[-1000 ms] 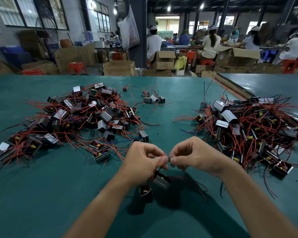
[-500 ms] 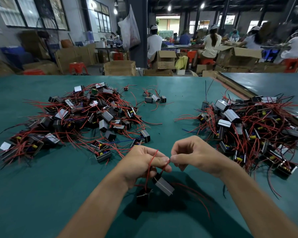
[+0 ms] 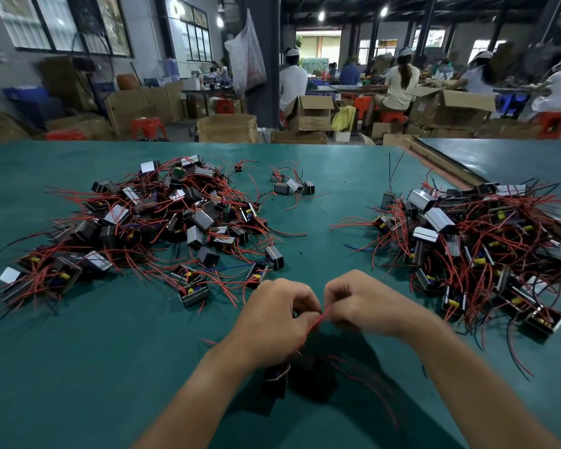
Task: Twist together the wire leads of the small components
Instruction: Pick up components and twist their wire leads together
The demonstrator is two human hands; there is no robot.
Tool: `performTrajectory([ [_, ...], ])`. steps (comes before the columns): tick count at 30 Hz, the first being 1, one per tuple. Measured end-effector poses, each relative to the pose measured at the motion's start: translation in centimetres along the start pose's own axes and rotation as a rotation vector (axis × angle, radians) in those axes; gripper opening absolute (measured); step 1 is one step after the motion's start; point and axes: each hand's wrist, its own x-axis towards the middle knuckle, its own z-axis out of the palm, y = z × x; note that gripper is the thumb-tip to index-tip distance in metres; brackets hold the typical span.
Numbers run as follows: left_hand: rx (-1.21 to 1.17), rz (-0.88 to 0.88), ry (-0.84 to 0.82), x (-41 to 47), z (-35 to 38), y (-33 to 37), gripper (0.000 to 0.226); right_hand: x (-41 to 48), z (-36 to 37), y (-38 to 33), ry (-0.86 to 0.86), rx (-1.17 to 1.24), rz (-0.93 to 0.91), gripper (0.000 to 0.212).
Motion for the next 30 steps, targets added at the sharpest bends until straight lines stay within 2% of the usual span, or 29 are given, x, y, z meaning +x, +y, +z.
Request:
performTrajectory([
  [3,-0.029,0.144,0.091,0.0,0.2,0.1,0.007,0.0,-0.6,-0.1,0.012,0.305,0.175,0.032],
  [6,-0.016,0.149,0.142,0.0,0.2,0.1,0.01,0.1,-0.4,-0.1,0.028,0.423,0.262,0.027],
  [8,-0.098,0.055,0.136,0.1,0.0,0.1,0.013,0.2,0.0,-0.1,0.052,0.414,0.186,0.025],
  [11,-0.448,-0.193,0.071,0.4,-0.5,0.3,0.017,0.1,0.2,0.1,0.124,0.318,-0.058,0.02],
  [13,-0.589,-0.314,0.012,0.6,-0.9,0.4,0.019,0.0,0.1,0.2,0.167,0.237,-0.182,0.017],
  [17,-0.776,-0.466,-0.096,0.8,-1.8,0.2,0.021,-0.2,-0.1,0.0,0.228,0.176,-0.307,0.014],
  [20,-0.807,-0.509,-0.189,0.7,-2.1,0.3,0.022,-0.4,-0.2,-0.3,0.23,0.15,-0.337,0.012],
  [24,-0.78,-0.521,-0.219,0.5,-2.0,0.5,0.017,-0.5,-0.3,-0.2,0.172,0.073,-0.322,0.013],
  [30,-0.592,-0.285,-0.079,0.3,-0.7,0.6,0.02,-0.3,-0.2,0.0,0.146,0.042,-0.227,0.018],
])
